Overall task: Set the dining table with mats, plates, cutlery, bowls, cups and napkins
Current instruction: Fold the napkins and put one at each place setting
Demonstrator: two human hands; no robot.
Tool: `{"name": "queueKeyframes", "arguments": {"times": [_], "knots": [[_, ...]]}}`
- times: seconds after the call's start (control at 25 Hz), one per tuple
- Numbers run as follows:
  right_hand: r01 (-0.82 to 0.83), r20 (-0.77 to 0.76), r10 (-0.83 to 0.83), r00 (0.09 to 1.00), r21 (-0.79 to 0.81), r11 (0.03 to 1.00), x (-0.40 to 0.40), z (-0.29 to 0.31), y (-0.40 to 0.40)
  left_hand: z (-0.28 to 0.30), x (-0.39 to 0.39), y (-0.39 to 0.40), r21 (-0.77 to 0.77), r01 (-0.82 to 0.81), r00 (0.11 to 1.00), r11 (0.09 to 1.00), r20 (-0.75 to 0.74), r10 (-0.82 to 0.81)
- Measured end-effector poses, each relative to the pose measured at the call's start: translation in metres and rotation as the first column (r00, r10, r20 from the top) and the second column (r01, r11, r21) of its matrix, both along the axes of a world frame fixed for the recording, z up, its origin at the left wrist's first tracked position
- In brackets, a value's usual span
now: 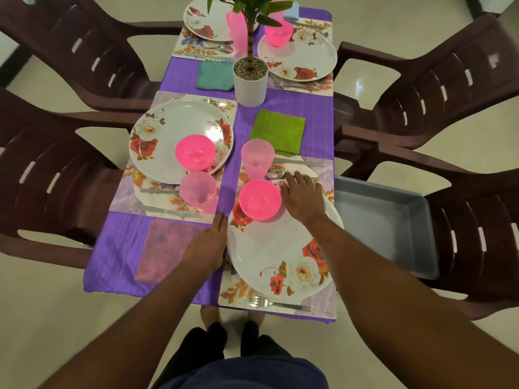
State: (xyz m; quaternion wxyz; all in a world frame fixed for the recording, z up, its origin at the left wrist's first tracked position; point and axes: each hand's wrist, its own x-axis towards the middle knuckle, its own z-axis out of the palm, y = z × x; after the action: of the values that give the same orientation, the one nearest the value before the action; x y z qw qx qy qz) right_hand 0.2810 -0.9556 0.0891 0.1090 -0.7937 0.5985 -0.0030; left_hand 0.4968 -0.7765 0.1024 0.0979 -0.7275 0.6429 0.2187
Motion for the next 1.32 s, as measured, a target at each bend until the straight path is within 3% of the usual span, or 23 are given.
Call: {"name": "queueKeyframes", "arguments": {"times": [0.12, 0.36, 0.6, 0.76, 0.84, 1.04, 1.16, 1.32], "knots": [[0.028, 0.013, -0.027, 1.000, -0.038, 0.999, 0.003, 0.004, -0.014, 0.000, -0.001, 0.002, -0.007, -0.010, 1.000, 1.000, -0.007, 0.010], [-0.014, 0.022, 0.009, 1.000, 0.230, 0.973, 0.020, 0.008, -0.054, 0.003, -0.001, 0.000, -0.004, 0.007, 1.000, 1.000, 0.006, -0.007], [-0.009, 0.009, 0.007, 1.000, 0.237, 0.972, 0.007, 0.003, -0.048, 0.010, -0.003, 0.000, 0.008, 0.028, 0.999, 1.000, 0.015, -0.028], [0.020, 0.098, -0.018, 0.995, -0.015, 1.000, 0.012, 0.009, -0.055, 0.010, -0.001, 0.001, -0.020, 0.037, 0.999, 0.999, 0.001, -0.037], [0.084, 0.201, -0.071, 0.977, -0.058, 0.995, 0.018, 0.012, -0.072, 0.008, 0.000, 0.002, -0.028, 0.049, 0.999, 0.998, -0.008, -0.049], [0.382, 0.434, -0.434, 0.789, 0.206, 0.901, 0.030, 0.000, -0.138, 0.001, 0.003, 0.004, -0.032, 0.021, 0.998, 0.999, -0.056, -0.023], [0.417, 0.402, -0.499, 0.768, 0.278, 0.865, 0.042, -0.006, -0.167, -0.001, 0.004, 0.004, -0.028, -0.006, 0.996, 1.000, -0.086, 0.004], [0.431, 0.305, -0.506, 0.807, 0.282, 0.857, 0.043, -0.011, -0.185, 0.007, 0.000, 0.002, -0.040, -0.041, 0.992, 0.998, -0.120, 0.036]]}}
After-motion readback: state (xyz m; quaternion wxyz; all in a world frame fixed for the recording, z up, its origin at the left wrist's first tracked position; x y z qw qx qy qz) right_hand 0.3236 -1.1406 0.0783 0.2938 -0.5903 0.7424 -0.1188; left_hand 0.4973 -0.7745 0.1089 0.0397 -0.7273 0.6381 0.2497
